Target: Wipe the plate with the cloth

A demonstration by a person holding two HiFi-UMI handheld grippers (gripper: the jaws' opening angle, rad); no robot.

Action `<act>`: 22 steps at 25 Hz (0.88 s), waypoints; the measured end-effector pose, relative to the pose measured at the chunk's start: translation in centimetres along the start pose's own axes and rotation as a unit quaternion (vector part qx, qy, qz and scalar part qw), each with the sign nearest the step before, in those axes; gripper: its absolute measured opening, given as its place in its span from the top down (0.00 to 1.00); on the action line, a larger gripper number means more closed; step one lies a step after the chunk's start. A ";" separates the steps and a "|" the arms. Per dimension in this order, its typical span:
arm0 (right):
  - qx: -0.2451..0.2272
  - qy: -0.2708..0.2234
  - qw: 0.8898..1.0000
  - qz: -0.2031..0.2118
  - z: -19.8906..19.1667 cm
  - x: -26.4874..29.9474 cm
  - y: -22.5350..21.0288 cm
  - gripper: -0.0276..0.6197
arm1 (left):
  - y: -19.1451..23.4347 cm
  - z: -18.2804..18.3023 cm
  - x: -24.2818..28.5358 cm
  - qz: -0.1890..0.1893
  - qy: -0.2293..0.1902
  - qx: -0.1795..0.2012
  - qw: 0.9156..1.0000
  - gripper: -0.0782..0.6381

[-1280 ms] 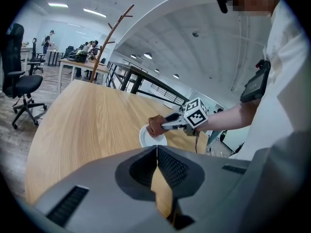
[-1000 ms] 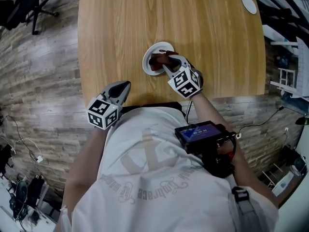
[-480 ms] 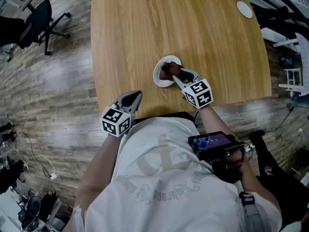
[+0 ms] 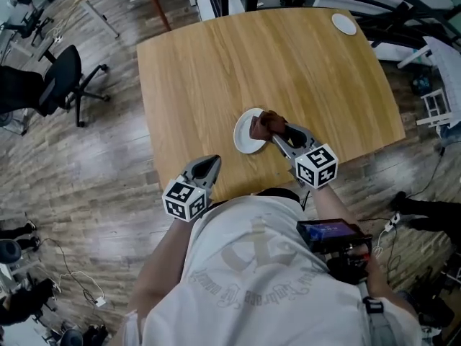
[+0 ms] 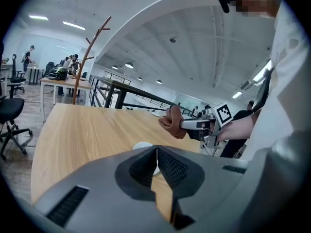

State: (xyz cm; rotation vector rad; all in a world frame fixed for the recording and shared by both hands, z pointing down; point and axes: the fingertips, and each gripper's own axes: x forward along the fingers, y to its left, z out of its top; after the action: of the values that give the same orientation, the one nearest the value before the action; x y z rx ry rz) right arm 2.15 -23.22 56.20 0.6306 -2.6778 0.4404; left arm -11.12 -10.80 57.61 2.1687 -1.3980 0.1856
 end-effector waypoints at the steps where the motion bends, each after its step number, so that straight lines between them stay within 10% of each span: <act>1: 0.000 -0.005 1.000 0.002 0.0 -0.7 0.4 0.76 | -0.3 -0.1 0.1 -0.005 0.002 0.002 1.000 0.87; 22: 0.042 -0.014 0.999 -0.024 -3.7 -5.0 2.7 0.76 | -2.9 -1.0 1.2 -0.057 0.035 0.014 0.998 0.87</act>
State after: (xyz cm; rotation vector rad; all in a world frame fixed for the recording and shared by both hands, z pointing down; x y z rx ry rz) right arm 6.05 -17.67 56.86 0.7297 -2.6752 0.5364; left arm -7.82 -10.36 57.87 2.2356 -1.2365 0.2380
